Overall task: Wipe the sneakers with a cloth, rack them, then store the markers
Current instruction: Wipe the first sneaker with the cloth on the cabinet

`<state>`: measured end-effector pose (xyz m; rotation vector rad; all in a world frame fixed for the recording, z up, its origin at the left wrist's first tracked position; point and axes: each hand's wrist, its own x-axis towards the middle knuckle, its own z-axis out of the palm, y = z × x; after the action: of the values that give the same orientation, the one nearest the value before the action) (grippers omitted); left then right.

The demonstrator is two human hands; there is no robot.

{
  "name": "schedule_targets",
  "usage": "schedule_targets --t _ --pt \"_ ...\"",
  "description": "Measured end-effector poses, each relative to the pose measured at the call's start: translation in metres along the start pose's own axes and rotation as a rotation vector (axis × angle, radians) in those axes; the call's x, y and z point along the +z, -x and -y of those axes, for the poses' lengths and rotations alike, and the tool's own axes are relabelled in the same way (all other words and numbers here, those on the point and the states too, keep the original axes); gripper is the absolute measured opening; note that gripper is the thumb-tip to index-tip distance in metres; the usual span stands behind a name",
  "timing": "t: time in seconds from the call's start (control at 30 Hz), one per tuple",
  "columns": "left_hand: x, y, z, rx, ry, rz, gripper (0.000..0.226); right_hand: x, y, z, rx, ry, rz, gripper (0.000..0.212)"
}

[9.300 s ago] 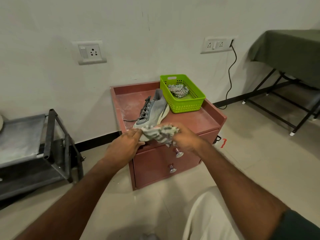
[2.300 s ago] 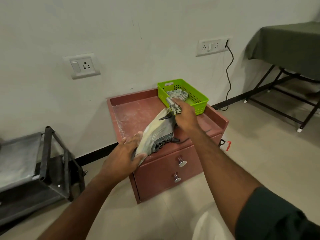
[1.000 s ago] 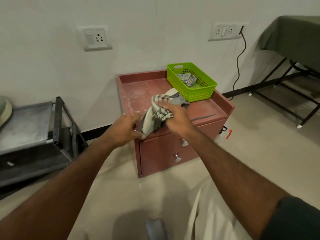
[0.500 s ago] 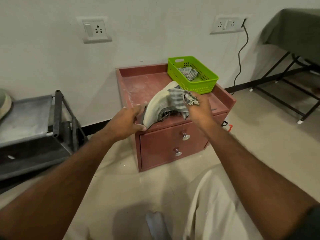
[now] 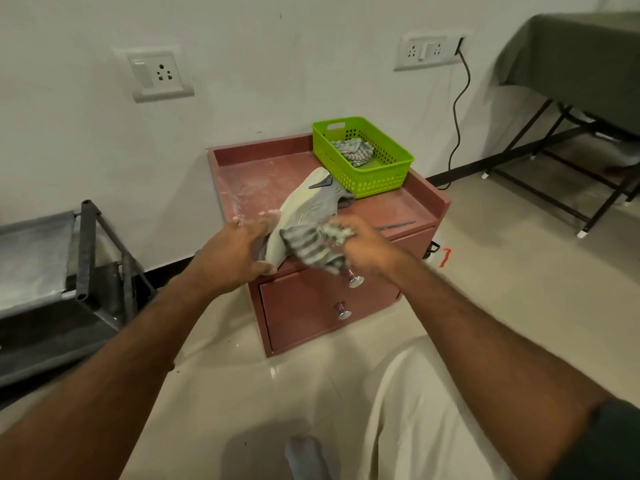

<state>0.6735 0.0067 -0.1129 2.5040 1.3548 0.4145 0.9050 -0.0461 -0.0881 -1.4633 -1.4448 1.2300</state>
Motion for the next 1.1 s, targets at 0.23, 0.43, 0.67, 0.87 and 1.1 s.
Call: schedule_targets --t 0.23,0.43,0.67,0.87,1.1 --pt "-0.004 -0.006 -0.005 0.102 -0.159 0.046 0.114 -0.024 -0.053 -0.027 0.014 0.176 -0.647 0.059" --pt "0.004 -0.008 0.007 -0.017 -0.060 0.029 0.118 0.035 -0.068 -0.025 -0.076 0.296 -0.280 0.059" --pt "-0.015 -0.001 0.021 -0.053 -0.116 -0.093 0.114 0.027 -0.051 -0.019 -0.069 -0.034 -0.069 0.028" --pt "-0.011 0.002 0.026 -0.117 -0.146 -0.127 0.113 0.015 -0.076 -0.011 -0.286 0.218 -0.655 0.065" --pt "-0.003 -0.003 0.013 -0.130 -0.163 -0.154 0.123 0.031 -0.100 -0.014 -0.346 0.476 -0.294 0.063"
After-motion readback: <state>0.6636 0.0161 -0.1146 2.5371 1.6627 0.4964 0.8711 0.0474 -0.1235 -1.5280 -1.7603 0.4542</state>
